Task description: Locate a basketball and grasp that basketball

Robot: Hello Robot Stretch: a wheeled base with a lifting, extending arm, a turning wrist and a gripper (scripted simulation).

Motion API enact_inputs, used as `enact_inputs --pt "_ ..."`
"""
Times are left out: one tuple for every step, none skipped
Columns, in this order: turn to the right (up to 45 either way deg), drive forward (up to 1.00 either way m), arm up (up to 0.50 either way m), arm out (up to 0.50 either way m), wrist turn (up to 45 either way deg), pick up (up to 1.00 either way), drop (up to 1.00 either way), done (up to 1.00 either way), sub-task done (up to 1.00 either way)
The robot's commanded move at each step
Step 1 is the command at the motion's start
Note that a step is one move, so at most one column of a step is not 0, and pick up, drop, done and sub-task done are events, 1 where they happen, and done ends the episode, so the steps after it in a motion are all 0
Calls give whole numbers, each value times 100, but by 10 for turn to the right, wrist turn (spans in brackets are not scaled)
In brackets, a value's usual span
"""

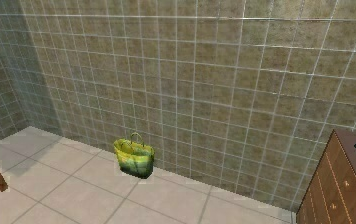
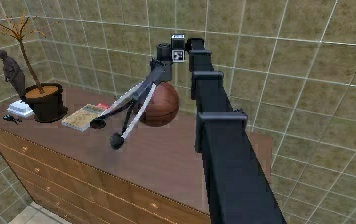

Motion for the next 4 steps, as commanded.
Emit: enact_inputs --pt "0 0 0 0 450 0 0 0 0" --pt "0 0 0 0 450 0 0 0 0" --pt "0 0 0 0 240 0 0 0 0" --pt "0 0 -16 0 0 0 0 0 0"
